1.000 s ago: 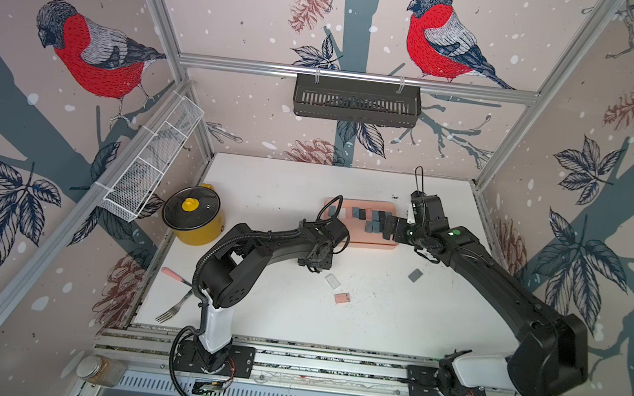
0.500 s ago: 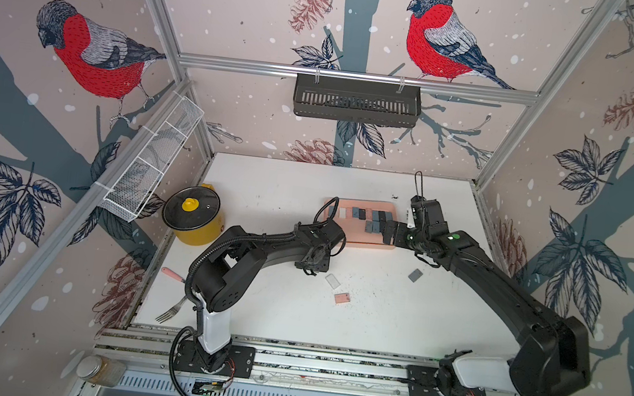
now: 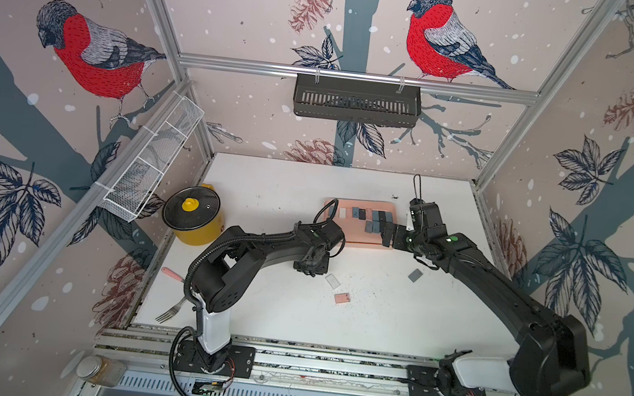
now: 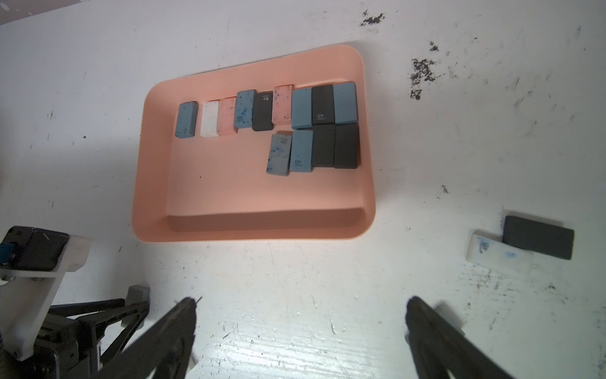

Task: Put the eraser in the storage box
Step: Pick up the eraser from the center of the board.

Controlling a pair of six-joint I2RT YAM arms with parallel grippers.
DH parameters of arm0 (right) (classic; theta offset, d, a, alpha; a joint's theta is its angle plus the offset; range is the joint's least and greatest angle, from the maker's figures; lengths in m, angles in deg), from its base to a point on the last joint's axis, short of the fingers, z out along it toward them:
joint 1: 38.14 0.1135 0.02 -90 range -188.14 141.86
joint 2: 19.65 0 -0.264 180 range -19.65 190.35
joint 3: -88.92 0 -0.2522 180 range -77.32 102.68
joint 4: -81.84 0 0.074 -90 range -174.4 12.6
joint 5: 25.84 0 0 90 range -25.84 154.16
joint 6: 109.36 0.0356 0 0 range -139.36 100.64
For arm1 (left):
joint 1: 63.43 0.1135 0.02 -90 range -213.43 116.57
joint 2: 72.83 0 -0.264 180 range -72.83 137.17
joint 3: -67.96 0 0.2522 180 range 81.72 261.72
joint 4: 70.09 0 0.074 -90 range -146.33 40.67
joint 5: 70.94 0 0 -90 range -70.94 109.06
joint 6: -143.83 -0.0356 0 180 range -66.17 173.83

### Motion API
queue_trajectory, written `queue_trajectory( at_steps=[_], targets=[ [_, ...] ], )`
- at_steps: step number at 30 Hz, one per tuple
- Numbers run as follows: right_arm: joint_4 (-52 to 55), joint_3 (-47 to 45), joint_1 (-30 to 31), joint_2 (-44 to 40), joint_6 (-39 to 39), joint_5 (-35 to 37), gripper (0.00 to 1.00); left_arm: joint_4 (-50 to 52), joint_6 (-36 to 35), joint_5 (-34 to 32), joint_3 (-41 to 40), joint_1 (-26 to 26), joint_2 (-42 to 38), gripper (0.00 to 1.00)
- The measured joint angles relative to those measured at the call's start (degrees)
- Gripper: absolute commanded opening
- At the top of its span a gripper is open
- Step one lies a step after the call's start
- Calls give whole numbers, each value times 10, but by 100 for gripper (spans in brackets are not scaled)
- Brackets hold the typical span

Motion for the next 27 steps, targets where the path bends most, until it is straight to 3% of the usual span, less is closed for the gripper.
queue_trajectory(
  at_steps=[3,16,27],
  targets=[
    [-2,-3,0,0,7,0,99,1,0,0,0,0,0,31],
    [-2,-4,-1,0,7,0,99,9,-6,8,7,1,-5,28],
    [-3,-3,-5,-3,9,0,99,49,-5,80,54,0,-4,28]
  ],
)
